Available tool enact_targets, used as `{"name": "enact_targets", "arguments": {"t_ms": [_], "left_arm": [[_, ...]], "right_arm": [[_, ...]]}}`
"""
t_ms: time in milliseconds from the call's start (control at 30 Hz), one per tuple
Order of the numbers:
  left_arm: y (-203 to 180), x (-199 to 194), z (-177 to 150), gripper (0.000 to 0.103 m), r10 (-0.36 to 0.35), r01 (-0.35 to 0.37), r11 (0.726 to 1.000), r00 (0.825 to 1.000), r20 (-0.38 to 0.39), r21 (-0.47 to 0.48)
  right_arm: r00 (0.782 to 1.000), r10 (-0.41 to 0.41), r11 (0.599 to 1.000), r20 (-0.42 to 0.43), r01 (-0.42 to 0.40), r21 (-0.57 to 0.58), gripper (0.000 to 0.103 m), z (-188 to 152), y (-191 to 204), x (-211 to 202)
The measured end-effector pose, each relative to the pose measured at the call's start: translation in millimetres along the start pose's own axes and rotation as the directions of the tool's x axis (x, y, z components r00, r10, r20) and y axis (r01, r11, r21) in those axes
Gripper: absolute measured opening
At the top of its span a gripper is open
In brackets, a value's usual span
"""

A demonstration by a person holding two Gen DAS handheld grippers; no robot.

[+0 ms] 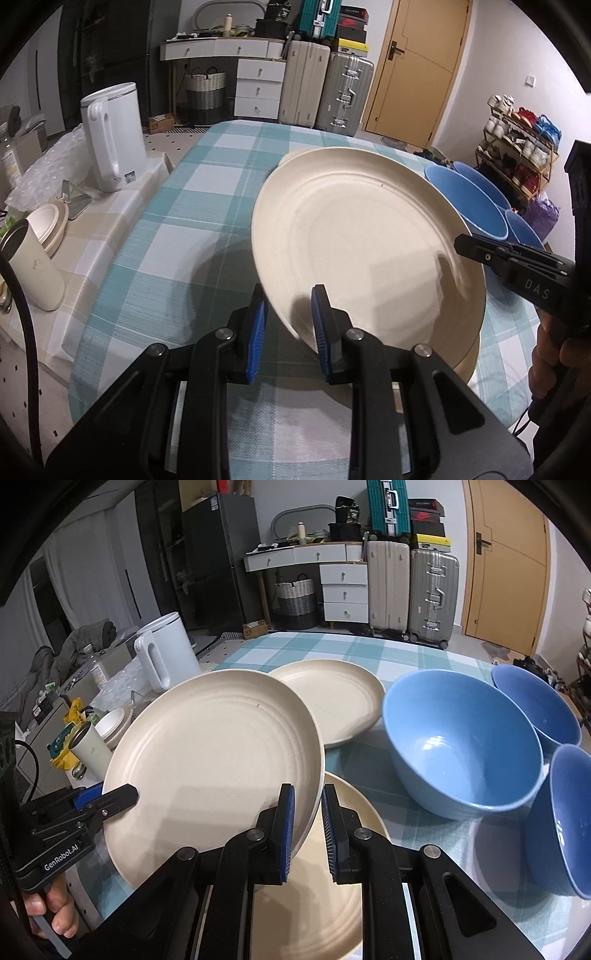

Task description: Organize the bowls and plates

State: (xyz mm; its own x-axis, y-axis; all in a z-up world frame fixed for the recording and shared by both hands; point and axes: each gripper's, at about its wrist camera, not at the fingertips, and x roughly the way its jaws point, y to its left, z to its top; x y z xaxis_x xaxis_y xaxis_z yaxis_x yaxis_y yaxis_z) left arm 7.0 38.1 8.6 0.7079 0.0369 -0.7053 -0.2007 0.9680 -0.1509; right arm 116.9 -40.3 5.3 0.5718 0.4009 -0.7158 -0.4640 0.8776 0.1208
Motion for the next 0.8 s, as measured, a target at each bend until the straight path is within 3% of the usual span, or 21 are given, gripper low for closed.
{"name": "enact_targets", "arguments": {"t_ms": [800], "left_arm": [[-34, 40, -22, 0.021, -0.003, 0.012, 0.994, 0.997, -0.079, 0.113]], "right_arm": [[0.997, -0.062, 0.995, -0.041, 0.065, 0.081, 0.017, -40, -31, -3]]}}
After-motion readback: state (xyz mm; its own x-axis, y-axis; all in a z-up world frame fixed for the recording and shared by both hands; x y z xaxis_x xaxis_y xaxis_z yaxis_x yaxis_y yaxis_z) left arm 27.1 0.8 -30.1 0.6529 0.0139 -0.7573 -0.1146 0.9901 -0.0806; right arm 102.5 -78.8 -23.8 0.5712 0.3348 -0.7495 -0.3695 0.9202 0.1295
